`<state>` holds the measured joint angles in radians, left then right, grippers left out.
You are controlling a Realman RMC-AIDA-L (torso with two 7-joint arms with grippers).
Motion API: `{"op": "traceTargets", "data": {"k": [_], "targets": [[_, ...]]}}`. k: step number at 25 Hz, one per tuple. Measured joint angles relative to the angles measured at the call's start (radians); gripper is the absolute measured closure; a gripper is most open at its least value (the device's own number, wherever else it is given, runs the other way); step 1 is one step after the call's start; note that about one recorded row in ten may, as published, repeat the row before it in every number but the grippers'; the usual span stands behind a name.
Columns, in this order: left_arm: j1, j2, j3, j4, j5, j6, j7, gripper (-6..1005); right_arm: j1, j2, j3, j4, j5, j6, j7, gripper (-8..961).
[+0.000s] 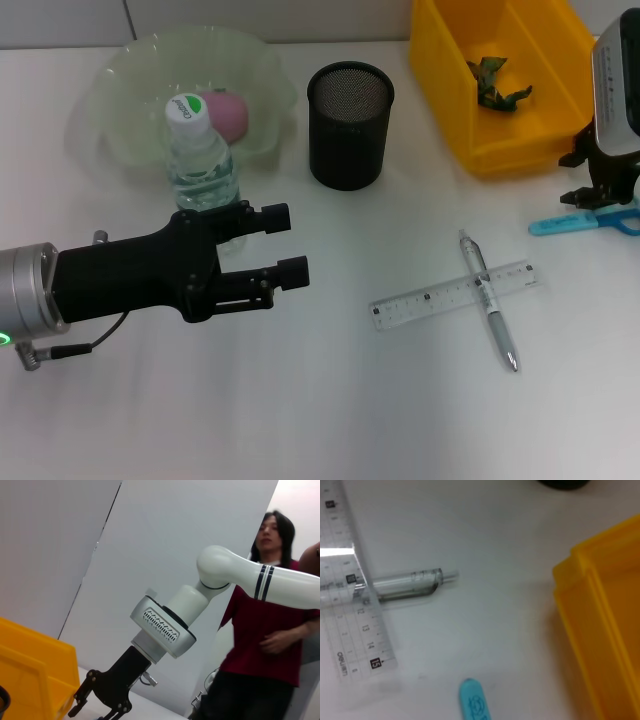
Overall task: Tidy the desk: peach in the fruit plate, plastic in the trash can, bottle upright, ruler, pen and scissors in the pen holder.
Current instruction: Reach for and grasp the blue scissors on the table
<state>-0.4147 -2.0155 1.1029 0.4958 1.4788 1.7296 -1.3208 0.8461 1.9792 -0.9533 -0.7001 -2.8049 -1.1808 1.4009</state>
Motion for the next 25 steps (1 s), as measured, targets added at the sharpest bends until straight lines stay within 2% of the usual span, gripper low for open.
{"op": "traceTargets", "data": {"k": [20,25], "targets": [[0.002,0.002,0.0,0.006,0.0,0.001,0.0,215,-0.016,0.007,-0.007,-0.026,-0.007,-0.023,0.001,484],[0.003,0.001,0.0,0.006,0.0,0.002,0.0,215,-0.033,0.008,-0.007,-0.061,-0.007,-0.092,-0.008,484]]}}
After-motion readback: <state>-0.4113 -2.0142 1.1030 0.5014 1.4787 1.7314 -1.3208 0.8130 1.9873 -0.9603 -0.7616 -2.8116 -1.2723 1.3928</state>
